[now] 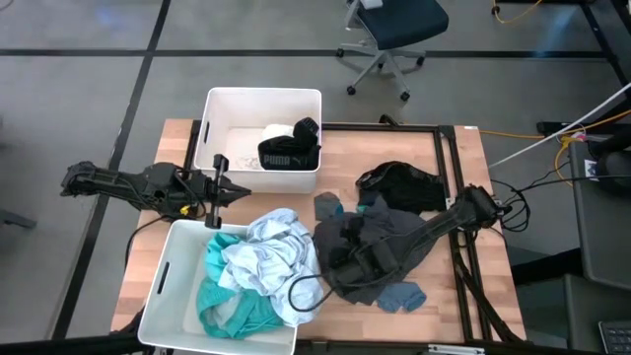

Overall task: Sort clothes
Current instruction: Put the blue polo shirt into the bottom laundry organizer

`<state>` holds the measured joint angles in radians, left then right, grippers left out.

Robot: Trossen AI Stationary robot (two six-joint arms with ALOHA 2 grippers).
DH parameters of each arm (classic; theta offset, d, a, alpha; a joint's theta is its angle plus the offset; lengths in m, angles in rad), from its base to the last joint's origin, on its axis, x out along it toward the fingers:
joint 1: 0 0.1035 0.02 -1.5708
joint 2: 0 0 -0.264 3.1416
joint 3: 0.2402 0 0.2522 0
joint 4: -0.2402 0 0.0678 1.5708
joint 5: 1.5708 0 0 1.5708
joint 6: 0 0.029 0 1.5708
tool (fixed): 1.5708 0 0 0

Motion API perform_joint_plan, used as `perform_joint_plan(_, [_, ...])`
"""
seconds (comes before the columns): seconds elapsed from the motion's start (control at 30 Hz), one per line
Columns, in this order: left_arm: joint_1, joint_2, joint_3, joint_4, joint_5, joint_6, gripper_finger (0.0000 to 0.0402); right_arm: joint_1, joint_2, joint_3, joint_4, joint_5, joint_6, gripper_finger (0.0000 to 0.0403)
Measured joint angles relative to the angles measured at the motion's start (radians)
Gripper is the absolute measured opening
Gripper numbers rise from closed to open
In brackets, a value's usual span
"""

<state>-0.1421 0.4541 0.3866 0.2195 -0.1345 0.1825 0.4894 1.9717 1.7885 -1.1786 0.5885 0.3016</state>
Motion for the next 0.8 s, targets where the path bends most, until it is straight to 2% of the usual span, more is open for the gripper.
perform_joint_plan(0.1, [0.0,0.0,0.0,0.0,0.0,0.0,0.0005,-0.022,0.001,-0.105,0.159,-0.049,-0.054,0.0241])
perform_joint_plan(0.2, [0.0,0.0,0.0,0.0,0.0,0.002,0.0005,-0.035,0.001,-0.15,0.269,-0.069,-0.101,0.0241])
perform_joint_plan(0.4, [0.0,0.0,0.0,0.0,0.0,0.006,0.0005,-0.03,-0.056,-0.149,0.349,-0.066,-0.15,0.0241])
perform_joint_plan(0.6, [0.0,0.0,0.0,0.001,0.0,0.007,0.0005,-0.011,-0.157,-0.146,0.506,-0.084,-0.196,0.0241])
perform_joint_plan(0.8, [0.0,0.0,0.0,0.001,0.0,0.007,0.0005,-0.012,-0.182,-0.145,0.656,-0.118,-0.29,0.0241])
